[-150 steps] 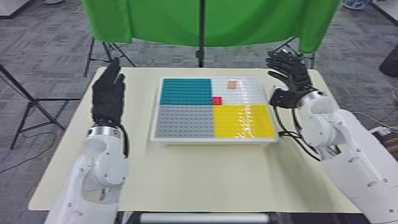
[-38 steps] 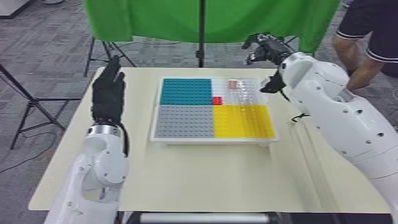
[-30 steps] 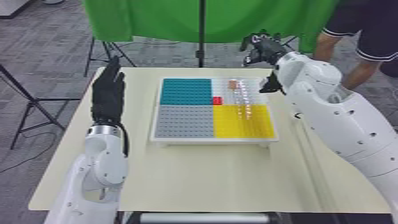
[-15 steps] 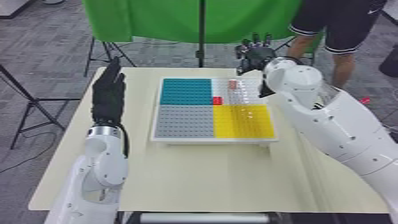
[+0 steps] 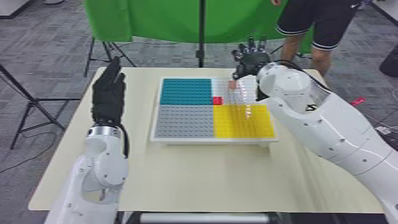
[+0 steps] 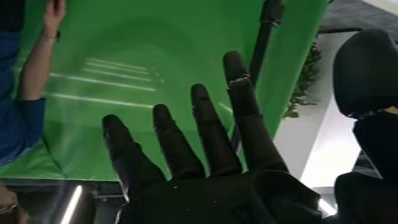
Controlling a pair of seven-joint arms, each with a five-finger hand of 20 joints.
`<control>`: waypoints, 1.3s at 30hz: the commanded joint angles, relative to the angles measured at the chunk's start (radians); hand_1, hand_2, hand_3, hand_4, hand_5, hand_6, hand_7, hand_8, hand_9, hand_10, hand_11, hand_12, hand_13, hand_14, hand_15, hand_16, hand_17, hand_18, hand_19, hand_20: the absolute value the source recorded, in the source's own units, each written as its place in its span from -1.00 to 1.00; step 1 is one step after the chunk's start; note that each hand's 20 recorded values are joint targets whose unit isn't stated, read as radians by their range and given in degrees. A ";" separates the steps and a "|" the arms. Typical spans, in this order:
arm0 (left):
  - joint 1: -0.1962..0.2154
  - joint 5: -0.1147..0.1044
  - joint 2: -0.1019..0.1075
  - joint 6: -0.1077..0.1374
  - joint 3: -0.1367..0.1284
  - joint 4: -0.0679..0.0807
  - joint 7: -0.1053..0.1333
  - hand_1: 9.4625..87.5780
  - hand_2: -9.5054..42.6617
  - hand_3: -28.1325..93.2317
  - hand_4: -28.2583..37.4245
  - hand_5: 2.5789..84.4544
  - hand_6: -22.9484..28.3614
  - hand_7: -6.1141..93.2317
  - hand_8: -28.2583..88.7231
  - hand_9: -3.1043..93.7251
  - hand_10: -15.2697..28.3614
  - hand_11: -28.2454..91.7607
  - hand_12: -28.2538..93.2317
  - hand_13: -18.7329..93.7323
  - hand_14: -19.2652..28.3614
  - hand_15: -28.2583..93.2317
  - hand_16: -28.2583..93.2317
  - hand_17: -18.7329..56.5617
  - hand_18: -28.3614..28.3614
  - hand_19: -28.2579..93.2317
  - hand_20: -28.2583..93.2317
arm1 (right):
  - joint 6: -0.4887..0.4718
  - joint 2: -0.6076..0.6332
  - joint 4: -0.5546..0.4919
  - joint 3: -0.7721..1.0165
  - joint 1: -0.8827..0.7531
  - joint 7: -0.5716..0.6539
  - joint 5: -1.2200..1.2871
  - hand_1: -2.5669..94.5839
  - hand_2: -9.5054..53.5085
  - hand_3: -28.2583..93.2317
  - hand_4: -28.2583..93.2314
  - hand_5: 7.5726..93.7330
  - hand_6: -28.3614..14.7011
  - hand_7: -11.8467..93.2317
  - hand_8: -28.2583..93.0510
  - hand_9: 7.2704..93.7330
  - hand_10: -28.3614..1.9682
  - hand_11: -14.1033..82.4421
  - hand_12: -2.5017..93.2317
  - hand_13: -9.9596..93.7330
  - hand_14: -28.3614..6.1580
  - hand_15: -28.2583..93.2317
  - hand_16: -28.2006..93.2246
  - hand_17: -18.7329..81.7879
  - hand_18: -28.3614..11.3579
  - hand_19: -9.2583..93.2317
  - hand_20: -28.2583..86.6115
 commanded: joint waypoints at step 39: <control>0.008 0.000 -0.009 -0.012 -0.001 -0.002 -0.001 -0.59 -0.39 0.67 -0.72 -0.28 0.06 -0.66 -0.67 -0.54 0.07 -0.45 -0.28 -0.51 0.19 -0.60 -0.24 -0.82 0.14 -0.38 -0.25 | 0.086 -0.009 0.131 -0.141 0.032 -0.026 -0.051 -0.48 -1.00 0.94 -0.85 -0.46 0.24 0.20 -0.86 -0.55 0.08 -0.71 -0.43 -0.53 -0.20 -0.68 0.19 -0.68 -1.00 -0.57 -0.36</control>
